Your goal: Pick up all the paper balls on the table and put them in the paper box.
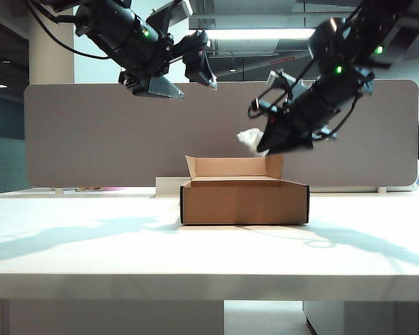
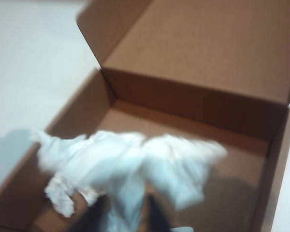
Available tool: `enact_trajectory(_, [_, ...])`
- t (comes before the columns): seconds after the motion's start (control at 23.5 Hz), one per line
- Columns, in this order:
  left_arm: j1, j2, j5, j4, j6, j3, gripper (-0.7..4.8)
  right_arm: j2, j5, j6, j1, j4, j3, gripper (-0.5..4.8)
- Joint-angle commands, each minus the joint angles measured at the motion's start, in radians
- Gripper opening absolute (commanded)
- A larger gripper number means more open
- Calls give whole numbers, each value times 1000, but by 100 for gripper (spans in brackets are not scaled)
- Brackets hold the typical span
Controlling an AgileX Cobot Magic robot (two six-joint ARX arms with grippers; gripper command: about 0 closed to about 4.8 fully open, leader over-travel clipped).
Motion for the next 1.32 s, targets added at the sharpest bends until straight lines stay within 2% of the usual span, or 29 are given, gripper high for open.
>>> enact_trajectory(0.04, [-1,-19,-2,-12,3,3,382,31,5,10,-2,26,2,355])
enact_trajectory(0.09, [-1,-24,-2,-16,3,3,382,38,5,12,-2,26,2,435])
enact_trajectory(0.13, [-1,-25,-2,-17,3,3,382,41,5,13,-2,26,2,479])
enact_trajectory(0.47, [4,-31,-2,-23,3,3,381,0,-14,12,-5,0,2,479])
enact_trajectory(0.6, [5,-39,-2,-47,3,3,381,-45,-5,11,-11,-49,2,479])
enact_trajectory(0.68, [9,-51,-2,-79,4,3,381,-98,39,11,-26,-127,2,479])
enact_trajectory(0.72, [11,-56,-2,-90,4,3,381,-117,63,11,-32,-166,2,412])
enact_trajectory(0.77, [17,-68,-2,-119,4,3,381,-152,92,10,-49,-232,2,278])
enact_trajectory(0.81, [21,-71,-2,-128,4,3,380,-172,93,-2,-61,-271,2,213])
enact_trajectory(0.98, [29,-88,-2,-183,3,3,371,-265,91,-58,-116,-407,-11,70])
enact_trajectory(1.06, [29,-90,-2,-201,4,3,371,-317,91,-60,-138,-426,-41,43])
enact_trajectory(1.32, [28,-90,5,-254,3,3,367,-595,109,-55,-172,-390,-270,12])
